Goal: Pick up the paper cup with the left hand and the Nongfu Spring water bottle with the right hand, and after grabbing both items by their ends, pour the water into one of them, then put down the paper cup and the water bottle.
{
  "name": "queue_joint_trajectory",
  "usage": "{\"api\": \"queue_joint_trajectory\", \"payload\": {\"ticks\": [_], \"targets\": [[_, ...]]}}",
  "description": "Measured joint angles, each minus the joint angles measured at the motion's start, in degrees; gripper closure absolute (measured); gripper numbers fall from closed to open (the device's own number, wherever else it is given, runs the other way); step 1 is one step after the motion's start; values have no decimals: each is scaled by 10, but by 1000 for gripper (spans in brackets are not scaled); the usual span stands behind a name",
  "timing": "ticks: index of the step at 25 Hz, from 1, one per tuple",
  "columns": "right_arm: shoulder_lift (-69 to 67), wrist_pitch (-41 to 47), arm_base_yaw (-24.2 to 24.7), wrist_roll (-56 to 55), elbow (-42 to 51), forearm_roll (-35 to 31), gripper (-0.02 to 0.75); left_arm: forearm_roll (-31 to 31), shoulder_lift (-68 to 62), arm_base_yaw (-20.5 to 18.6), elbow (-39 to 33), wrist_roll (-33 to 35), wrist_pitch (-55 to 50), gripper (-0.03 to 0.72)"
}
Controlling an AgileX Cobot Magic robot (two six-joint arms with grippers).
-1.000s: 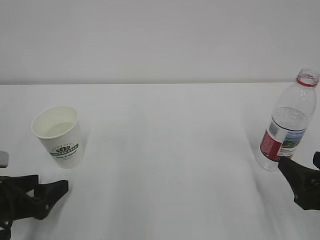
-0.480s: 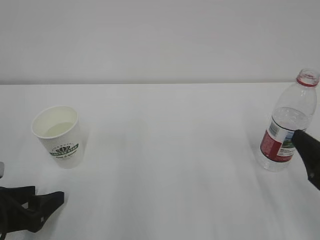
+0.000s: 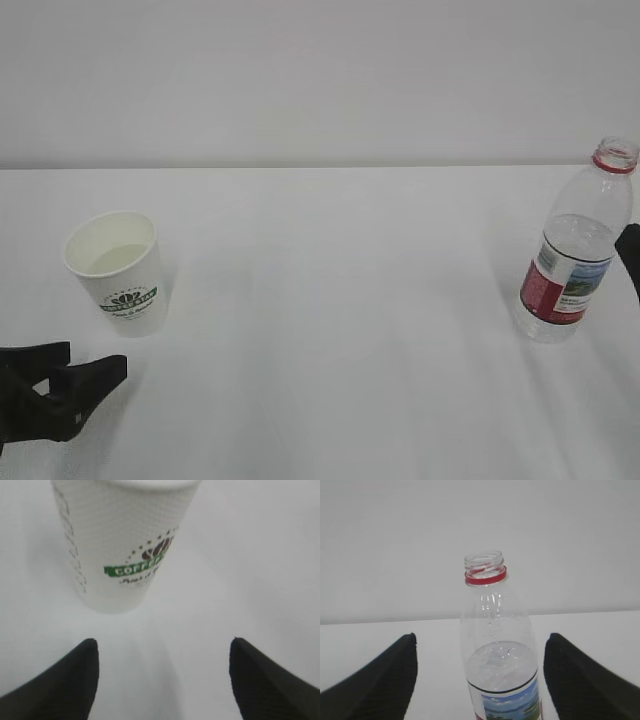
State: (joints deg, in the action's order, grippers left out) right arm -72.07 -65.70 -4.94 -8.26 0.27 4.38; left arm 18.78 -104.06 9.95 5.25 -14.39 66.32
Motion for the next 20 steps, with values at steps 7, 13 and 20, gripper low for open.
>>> {"api": "queue_joint_trajectory", "payload": {"ticks": [7,13,20], "targets": [[20,0,0,0,0,-1,145,-10,90,0,0,0,0,95],[37,0,0,0,-3,-8,145,-19,169,0,-1,0,0,97],[50,0,0,-7,-29,-10,145,-48,250,0,-1,0,-1,98]]}}
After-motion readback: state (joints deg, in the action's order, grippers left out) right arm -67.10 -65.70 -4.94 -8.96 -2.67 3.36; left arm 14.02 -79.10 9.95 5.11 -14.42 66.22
